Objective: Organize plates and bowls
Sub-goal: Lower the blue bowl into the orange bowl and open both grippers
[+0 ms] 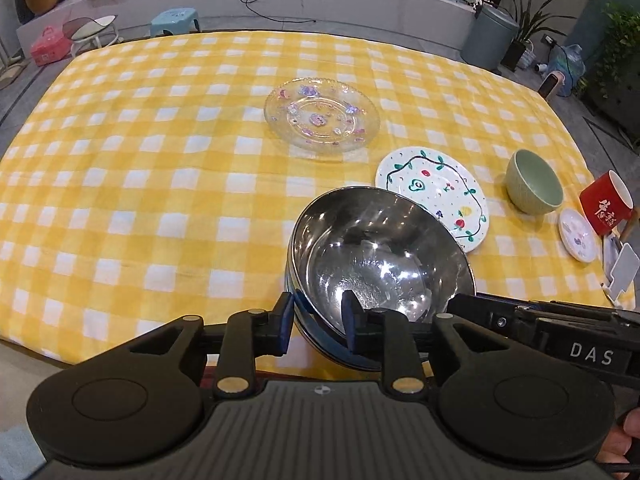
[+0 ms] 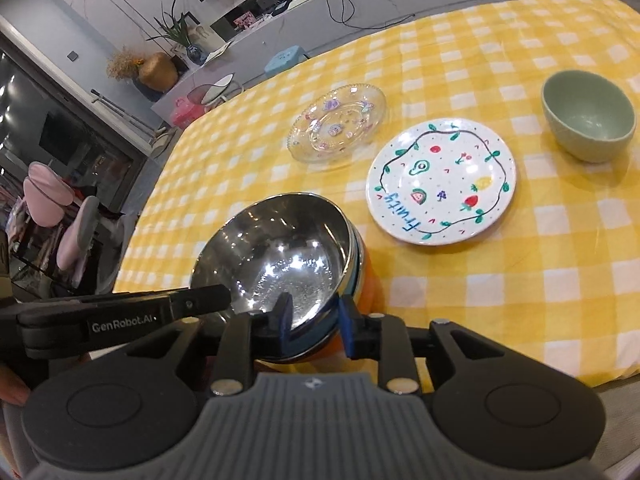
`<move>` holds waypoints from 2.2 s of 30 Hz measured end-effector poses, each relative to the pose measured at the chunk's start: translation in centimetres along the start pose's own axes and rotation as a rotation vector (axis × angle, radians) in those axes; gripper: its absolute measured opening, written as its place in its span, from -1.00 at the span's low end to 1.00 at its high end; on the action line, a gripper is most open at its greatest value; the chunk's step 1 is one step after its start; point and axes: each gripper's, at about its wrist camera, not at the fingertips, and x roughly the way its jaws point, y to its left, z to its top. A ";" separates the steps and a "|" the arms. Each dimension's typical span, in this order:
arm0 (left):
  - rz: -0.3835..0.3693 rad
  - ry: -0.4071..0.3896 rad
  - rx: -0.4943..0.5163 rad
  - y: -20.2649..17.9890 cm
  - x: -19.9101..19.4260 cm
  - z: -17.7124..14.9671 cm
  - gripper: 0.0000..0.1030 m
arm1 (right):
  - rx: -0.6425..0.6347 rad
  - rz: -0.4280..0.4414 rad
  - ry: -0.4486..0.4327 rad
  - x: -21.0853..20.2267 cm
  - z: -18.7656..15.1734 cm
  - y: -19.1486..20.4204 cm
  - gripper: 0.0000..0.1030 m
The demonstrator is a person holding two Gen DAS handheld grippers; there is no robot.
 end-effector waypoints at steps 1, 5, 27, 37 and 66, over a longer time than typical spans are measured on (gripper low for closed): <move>-0.002 -0.004 -0.004 0.1 0.0 0.0 -0.46 | 0.002 0.004 -0.002 0.0 0.0 0.0 -0.42; -0.008 -0.020 -0.015 0.4 -0.2 0.1 -0.46 | -0.003 0.004 -0.018 -0.2 0.1 0.1 -0.32; -0.039 0.064 -0.119 2.7 4.2 0.1 -0.32 | 0.088 -0.026 0.041 3.7 -0.1 -1.9 -0.20; -0.013 0.014 -0.138 3.3 3.8 0.2 -0.24 | 0.002 -0.079 -0.007 3.2 -0.2 -0.8 -0.13; 0.122 -0.202 -0.053 -0.9 -2.6 0.9 -0.03 | -0.014 -0.022 -0.219 -7.5 3.3 -2.7 0.46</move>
